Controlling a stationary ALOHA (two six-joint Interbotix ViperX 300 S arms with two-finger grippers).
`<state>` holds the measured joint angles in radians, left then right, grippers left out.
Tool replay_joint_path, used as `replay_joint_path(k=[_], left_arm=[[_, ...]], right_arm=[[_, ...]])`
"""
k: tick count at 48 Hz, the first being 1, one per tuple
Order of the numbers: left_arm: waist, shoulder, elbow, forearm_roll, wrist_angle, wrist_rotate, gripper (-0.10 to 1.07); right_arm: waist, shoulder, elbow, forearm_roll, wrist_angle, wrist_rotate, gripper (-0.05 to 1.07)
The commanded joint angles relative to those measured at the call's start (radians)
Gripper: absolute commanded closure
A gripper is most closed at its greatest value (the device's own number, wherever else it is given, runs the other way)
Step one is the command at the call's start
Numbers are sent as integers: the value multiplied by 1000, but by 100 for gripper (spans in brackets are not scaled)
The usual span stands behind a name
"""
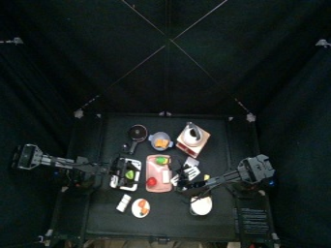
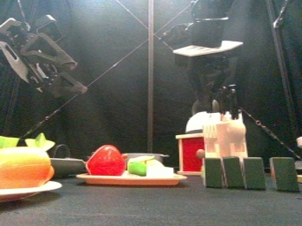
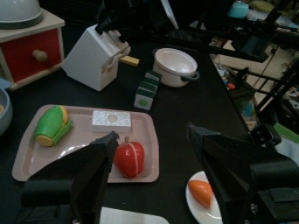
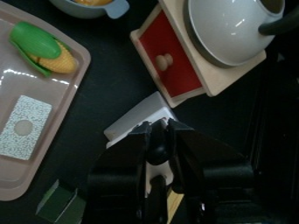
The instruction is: Grab cleaver
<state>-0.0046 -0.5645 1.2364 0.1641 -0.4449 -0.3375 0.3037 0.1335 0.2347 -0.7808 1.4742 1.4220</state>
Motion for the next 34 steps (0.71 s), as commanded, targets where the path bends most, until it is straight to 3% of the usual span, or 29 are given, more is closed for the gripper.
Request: replay_joint_path(k=[1, 12, 34], left_arm=[[2, -2, -8, -2, -5, 3, 0], [2, 0, -11, -2, -6, 2, 0], [2, -2, -11, -2, -5, 2, 0]], right_arm=[[32, -51, 8, -14, -14, -14, 45], [77, -84, 52, -17, -26, 8, 45], [71, -106, 43, -46, -26, 6, 45]])
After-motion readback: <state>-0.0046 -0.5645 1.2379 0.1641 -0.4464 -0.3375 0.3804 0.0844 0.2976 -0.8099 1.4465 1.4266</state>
